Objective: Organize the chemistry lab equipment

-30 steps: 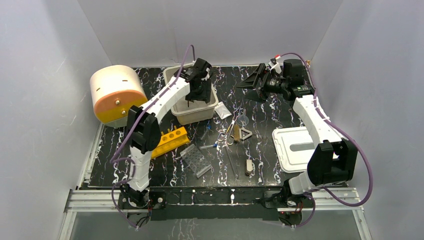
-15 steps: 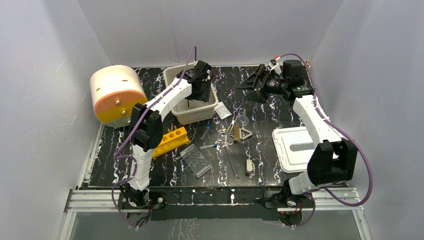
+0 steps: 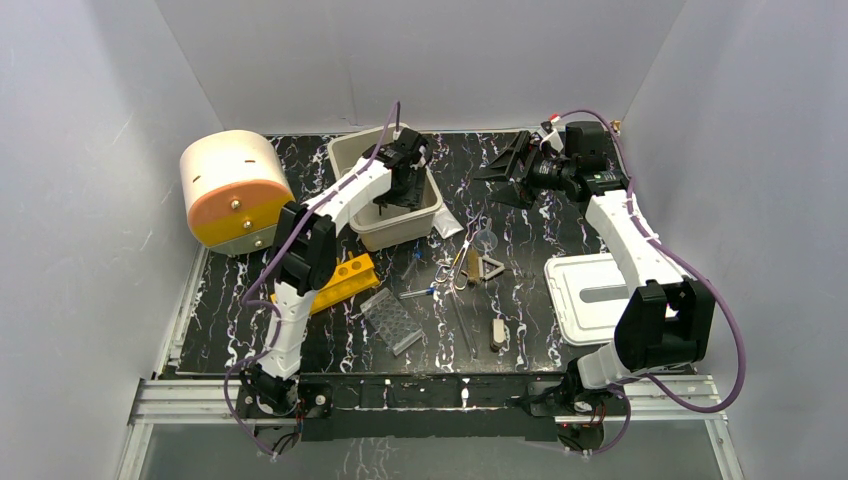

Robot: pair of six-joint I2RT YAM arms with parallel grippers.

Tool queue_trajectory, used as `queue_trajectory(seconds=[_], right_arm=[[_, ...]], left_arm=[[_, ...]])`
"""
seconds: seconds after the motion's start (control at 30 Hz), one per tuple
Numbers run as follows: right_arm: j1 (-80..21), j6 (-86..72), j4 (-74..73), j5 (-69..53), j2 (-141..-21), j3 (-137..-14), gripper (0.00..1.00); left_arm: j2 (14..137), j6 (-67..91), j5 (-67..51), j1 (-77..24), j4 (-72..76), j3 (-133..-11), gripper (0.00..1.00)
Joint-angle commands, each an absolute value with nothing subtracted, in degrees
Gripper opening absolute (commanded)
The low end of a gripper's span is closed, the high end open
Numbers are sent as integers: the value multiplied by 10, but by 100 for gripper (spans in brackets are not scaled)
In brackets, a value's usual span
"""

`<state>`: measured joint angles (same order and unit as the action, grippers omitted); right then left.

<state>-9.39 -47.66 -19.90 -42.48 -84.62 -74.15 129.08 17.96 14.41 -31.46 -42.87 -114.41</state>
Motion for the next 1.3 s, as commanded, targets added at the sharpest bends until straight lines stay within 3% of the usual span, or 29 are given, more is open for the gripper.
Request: queue_trajectory(seconds=[0.0, 0.43, 0.6, 0.7, 0.97, 1.27], right_arm=[[-93, -464, -198, -420, -823, -736, 87], [-93, -441, -207, -399, -815, -747, 87], [-108, -352, -274, -313, -808, -764, 85], [-158, -298, -320, -201, -793, -760, 82], [-353, -275, -419, 67, -746, -719, 80], [-491, -333, -455, 125, -746, -607, 75]], left_arm=[[1266, 183, 148, -316, -445, -1194, 65], [1165, 226, 106, -316, -497, -1215, 81], [1096, 246, 102, -315, -505, -1195, 91], [1046, 249, 78, -315, -487, -1159, 98], [915, 271, 55, -307, -456, -1047, 98], [838, 320, 62, -301, -418, -968, 98]])
